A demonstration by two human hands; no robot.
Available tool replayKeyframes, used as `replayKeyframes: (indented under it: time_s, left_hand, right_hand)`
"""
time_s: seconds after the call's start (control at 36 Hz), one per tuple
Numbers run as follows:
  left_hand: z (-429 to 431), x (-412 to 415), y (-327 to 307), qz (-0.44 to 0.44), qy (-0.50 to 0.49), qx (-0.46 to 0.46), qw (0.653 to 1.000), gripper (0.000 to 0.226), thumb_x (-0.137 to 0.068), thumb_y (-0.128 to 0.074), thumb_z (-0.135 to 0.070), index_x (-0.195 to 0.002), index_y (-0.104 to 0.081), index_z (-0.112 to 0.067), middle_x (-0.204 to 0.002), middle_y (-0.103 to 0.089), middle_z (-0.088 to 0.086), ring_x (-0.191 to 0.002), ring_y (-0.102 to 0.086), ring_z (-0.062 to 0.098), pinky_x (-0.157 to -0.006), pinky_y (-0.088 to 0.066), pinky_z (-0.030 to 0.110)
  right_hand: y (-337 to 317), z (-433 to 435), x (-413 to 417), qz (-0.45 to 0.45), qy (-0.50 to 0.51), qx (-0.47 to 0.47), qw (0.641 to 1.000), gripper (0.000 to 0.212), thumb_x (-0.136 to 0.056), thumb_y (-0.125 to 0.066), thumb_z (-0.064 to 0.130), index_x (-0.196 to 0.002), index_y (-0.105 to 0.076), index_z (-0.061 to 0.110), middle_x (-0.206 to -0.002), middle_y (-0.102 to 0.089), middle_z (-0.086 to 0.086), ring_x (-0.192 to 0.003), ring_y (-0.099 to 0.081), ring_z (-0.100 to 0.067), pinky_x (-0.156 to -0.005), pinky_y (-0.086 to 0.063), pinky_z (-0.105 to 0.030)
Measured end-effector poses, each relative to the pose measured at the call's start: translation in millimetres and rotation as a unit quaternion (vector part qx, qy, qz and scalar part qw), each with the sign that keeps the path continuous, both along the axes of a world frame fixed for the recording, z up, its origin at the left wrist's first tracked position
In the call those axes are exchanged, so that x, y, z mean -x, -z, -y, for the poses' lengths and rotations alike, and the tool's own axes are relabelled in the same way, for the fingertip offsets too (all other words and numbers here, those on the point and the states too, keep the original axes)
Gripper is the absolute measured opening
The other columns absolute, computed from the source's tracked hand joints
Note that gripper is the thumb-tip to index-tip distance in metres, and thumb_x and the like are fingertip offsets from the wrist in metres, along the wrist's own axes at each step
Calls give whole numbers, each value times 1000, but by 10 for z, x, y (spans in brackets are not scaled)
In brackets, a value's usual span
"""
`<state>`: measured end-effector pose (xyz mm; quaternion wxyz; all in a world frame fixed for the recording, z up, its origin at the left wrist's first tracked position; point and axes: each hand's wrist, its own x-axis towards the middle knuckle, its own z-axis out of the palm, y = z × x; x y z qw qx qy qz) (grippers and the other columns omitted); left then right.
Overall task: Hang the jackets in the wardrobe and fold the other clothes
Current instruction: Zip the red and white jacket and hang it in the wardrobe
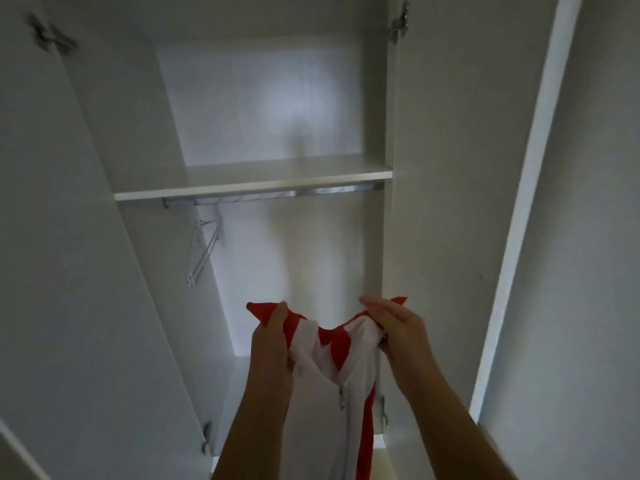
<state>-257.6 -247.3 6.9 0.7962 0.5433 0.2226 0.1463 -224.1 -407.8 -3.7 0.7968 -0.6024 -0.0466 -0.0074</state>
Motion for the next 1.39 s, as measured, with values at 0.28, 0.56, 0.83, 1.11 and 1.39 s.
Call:
replayKeyframes:
  time_s: [0.28, 0.56, 0.83, 1.11, 1.39]
  left_hand:
    - [-613, -664, 110, -46, -182, 20, 982, 30, -100, -45, -24, -75, -53, -8, -71, -56, 9, -65, -54, 22, -72, -51, 36]
    - [-1567, -1267, 219, -63, -247, 40, 966, 23, -92, -57, -31, -77, -52, -15, -74, -60, 6, -69, -58, 21, -54, -41, 30]
    - [-2590, -2092, 223, -77, -195, 30, 977, 23, -94, -55, -30, -79, -53, -14, -76, -60, 9, -69, -59, 22, -52, -42, 30]
    - [-3531, -2680, 377, -90, -179, 50, 978, 22, -92, -58, -28, -78, -56, -11, -73, -63, 11, -69, -60, 25, -54, -44, 30]
    - [-4154, -2964, 438, -104, -191, 42, 975, 22, -90, -61, -24, -84, -63, -3, -71, -69, 15, -69, -66, 28, -59, -50, 32]
  right_hand:
    - [147, -787, -1095, -24, -118, 53, 991, 25, -93, -53, 4, -91, -74, 18, -72, -72, 1, -67, -68, -9, -61, -53, -23]
    - [271, -1605, -1931, -18, -143, 112, 983, 31, -91, -58, 1, -116, -60, 20, -102, -61, -18, -94, -64, -32, -80, -57, -45]
    - [321, -2517, -2896, -93, -210, 237, 944, 30, -88, -60, -1, -115, -56, 10, -90, -65, -17, -69, -68, -24, -52, -56, -29]
    - [382, -3736, -3785, 58, -301, 679, 667, 43, -94, -51, 20, -134, -51, 5, -135, -50, -9, -117, -53, -21, -96, -44, -26]
    - [481, -5044, -4470, -75, -240, 360, 898, 23, -96, -49, 19, -73, -49, 21, -99, -52, -7, -85, -49, -16, -76, -44, -27]
